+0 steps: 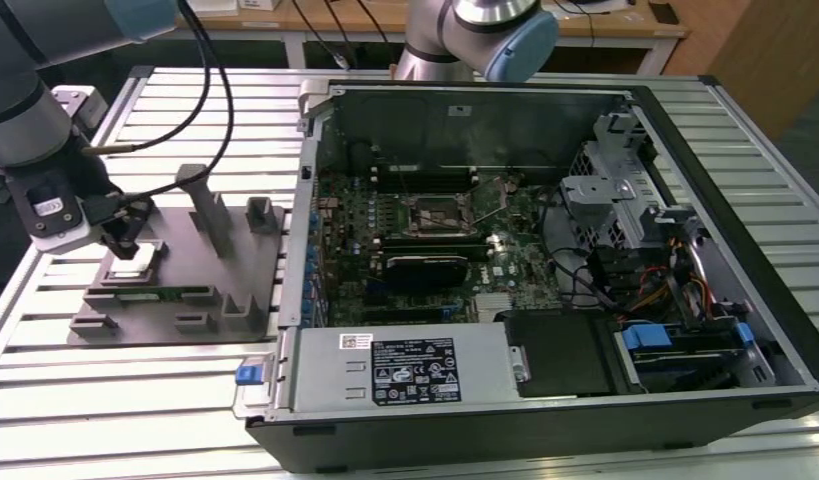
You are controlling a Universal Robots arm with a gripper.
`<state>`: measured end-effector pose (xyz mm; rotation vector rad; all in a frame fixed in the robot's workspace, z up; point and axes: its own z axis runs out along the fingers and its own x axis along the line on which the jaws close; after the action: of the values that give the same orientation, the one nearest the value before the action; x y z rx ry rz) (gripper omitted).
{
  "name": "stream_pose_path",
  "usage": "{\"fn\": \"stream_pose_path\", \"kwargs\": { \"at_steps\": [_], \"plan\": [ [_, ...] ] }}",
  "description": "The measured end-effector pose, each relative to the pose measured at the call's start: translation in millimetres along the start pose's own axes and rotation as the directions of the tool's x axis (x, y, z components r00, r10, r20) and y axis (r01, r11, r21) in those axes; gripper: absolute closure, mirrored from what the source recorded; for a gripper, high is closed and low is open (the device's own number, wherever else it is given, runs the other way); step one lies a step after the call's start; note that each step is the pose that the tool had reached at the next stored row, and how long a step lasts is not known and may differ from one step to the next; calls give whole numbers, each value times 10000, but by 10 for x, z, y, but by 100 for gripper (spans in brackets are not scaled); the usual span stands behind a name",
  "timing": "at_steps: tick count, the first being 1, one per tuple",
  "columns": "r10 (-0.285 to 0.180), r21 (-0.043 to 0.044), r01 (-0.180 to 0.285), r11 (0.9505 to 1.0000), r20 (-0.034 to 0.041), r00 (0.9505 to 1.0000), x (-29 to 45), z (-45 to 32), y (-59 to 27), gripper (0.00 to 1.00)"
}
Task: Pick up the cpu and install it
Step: 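Pick up the cpu and move it towards the insertion slot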
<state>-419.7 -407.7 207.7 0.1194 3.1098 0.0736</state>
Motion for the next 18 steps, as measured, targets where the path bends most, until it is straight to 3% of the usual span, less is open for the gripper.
{"fn": "stream_pose_path", "kwargs": {
  "at_steps": [7,15,18],
  "plan": [
    [1,0,-1,10000,-1,10000,19,65,-4,89],
    [1,1,-1,10000,-2,10000,22,71,-5,89],
    [1,0,-1,10000,-1,10000,22,73,-5,83]
  ]
}}
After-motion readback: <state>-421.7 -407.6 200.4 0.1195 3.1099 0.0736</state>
